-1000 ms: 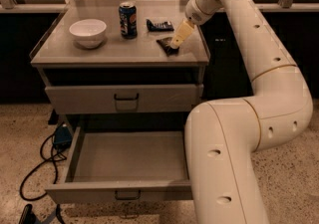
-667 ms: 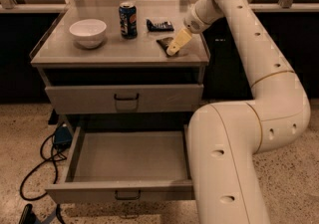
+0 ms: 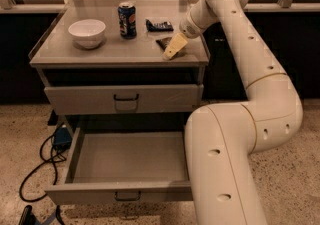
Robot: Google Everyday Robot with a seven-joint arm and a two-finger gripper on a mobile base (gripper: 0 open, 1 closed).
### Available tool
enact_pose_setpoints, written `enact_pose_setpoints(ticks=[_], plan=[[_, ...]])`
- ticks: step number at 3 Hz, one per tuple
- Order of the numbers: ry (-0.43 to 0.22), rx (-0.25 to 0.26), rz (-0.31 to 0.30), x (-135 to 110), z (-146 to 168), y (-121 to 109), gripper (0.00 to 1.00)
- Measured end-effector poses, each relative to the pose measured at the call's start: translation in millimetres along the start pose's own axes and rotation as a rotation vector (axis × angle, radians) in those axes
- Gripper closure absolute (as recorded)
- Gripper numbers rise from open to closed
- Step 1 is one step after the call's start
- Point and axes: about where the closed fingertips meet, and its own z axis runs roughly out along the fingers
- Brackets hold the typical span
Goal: Place rxbar chocolate into middle drawer
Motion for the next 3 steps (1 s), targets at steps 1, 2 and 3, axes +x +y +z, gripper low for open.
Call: enact_pose_setpoints(ticks=[1, 2, 3], plan=[[-0.001, 0.001, -0.001, -0.6, -0.2, -0.3, 0.00], [-0.001, 0.001, -0.001, -0.6, -0.2, -0.2, 0.18], [-0.001, 0.001, -0.001, -0.7, -0.2, -0.3, 0.42]])
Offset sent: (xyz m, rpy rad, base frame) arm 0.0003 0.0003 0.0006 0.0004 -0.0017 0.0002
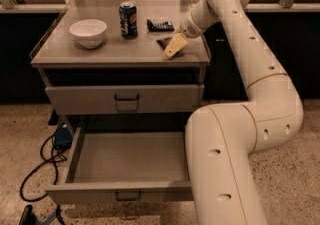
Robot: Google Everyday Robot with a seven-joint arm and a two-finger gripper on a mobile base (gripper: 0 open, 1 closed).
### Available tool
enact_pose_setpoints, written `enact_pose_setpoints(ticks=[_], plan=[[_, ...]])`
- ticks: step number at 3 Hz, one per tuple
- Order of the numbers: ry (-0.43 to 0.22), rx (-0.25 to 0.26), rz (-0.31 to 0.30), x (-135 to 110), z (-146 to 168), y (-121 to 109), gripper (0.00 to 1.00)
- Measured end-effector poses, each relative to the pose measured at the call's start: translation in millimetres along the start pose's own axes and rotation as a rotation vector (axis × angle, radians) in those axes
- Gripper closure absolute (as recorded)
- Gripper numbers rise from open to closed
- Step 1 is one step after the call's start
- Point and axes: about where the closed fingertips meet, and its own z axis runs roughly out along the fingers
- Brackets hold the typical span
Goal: Place rxbar chocolate into middle drawer
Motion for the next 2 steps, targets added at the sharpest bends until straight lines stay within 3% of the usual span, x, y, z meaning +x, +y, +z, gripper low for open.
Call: enact_pose_setpoints(ticks=[1, 2], plan=[[0.000, 0.001, 0.000, -2.7, -3.9, 0.0, 0.64], [0.030, 0.075, -0.022, -20.7, -14.4, -12.0, 0.88]])
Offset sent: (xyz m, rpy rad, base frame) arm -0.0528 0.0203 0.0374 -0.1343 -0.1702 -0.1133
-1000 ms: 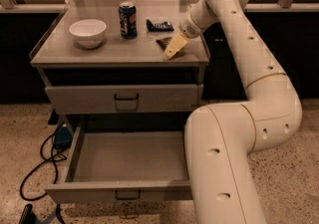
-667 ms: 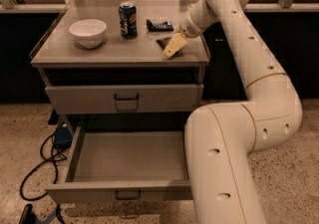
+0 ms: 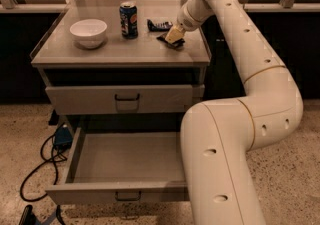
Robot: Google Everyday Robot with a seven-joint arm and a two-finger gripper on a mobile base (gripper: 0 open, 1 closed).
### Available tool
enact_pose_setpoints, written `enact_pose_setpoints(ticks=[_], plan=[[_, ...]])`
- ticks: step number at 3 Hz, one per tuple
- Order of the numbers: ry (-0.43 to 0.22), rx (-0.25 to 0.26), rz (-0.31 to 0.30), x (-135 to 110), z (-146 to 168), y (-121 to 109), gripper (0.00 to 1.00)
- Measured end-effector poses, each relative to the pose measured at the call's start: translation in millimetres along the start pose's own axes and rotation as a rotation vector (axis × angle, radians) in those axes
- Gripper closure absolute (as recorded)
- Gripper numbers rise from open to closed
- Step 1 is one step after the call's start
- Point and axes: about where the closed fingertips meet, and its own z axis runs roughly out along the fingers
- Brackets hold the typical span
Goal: Place rxbar chocolate into middle drawer
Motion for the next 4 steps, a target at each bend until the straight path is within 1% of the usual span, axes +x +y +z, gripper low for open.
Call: enact_pose_setpoints(ticks=[1, 2, 3, 4], plan=[[-0.008, 0.149, -0.077, -41.2, -36.3, -22.5, 1.00], [-0.061, 0.317, -0.151, -106.3, -85.6, -31.0, 1.00], [-0.076, 0.412, -0.193, -122.7, -122.1, -37.5, 0.81], [-0.076, 0.412, -0.193, -122.7, -121.9, -37.5, 0.58]])
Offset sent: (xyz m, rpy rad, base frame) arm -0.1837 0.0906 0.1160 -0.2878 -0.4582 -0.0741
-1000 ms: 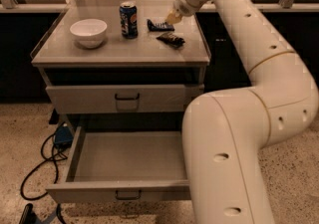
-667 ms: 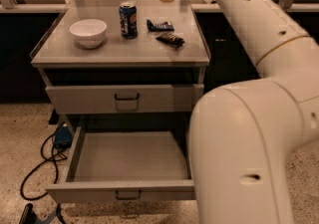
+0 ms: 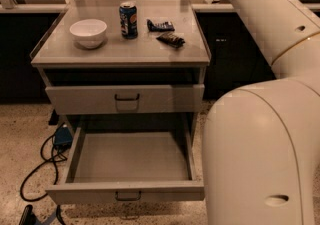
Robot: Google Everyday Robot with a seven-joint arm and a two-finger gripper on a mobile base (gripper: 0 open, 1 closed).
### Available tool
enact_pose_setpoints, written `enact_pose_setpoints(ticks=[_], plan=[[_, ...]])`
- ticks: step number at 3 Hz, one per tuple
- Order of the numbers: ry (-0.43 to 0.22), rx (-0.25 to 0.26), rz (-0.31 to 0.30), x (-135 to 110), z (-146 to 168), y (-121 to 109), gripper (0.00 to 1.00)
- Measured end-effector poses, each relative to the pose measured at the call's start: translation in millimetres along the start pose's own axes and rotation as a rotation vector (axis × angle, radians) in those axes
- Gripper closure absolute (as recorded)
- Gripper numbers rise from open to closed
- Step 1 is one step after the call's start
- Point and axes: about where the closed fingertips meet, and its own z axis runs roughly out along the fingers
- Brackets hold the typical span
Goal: Place rxbar chocolate into middle drawer
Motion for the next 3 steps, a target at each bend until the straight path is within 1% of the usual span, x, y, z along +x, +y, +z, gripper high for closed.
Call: enact_pose_setpoints(ticks=[1, 2, 3], plan=[[0.000, 0.000, 0.000, 0.0, 0.0, 0.0, 0.35], [0.004, 0.006, 0.045, 10.6, 6.1, -5.5, 0.13], [0.011, 0.039, 0.105, 36.0, 8.5, -27.4, 0.00]])
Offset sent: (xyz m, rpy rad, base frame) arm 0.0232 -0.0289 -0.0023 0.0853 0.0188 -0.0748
